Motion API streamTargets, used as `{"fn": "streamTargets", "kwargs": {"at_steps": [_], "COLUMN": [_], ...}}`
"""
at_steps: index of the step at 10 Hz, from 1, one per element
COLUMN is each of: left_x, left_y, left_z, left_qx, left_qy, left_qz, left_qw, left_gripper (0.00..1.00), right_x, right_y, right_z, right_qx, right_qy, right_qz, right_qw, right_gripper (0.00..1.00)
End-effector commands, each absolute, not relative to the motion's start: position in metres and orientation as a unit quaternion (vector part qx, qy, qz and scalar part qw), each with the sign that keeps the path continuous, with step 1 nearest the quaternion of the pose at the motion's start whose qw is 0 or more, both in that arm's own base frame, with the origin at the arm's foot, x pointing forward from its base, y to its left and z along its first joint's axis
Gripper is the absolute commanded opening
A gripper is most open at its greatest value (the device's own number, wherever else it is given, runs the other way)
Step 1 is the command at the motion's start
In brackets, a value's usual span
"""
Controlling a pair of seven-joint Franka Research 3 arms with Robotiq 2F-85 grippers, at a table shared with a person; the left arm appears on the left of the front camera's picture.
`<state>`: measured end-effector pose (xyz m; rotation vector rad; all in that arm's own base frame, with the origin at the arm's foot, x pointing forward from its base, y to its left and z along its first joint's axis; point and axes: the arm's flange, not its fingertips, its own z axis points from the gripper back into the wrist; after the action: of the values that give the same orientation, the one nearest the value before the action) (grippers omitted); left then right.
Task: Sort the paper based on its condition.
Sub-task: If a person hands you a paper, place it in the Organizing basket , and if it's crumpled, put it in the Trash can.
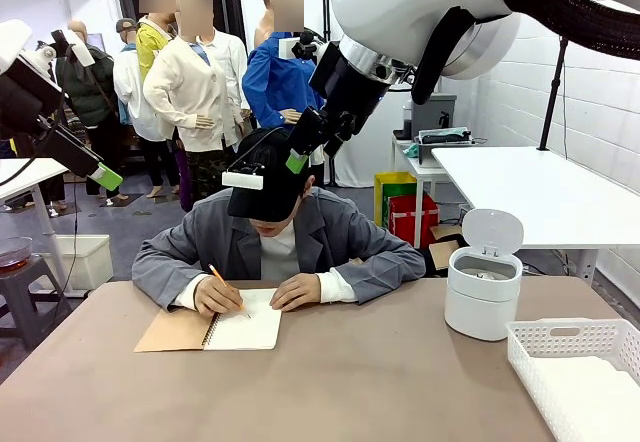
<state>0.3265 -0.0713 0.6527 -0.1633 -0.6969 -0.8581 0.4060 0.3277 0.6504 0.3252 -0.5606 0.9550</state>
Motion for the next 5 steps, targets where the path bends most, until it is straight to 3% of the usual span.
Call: {"fn": "streamTargets", "kwargs": {"at_steps": [1,5], "left_x": [0.3263,0.3263], "left_y": [-0.0704,-0.0704], "left_z": [0.6526,0.6526], "left_qx": [-0.079,-0.079], "left_qy": [-0.332,-0.332], "left_qz": [-0.406,-0.406], "left_qw": [0.848,0.848], "left_gripper": [1.0,1.0], "right_x": [0.4054,0.4054], "right_y": [0.3282,0.3282], "right_z": [0.6491,0.6491], "right_qx": [0.154,0.154], "right_qy": [-0.263,-0.263], "right_qz": [0.452,0.452], "right_qw": [0.838,0.838], "right_gripper": [1.0,1.0]}}
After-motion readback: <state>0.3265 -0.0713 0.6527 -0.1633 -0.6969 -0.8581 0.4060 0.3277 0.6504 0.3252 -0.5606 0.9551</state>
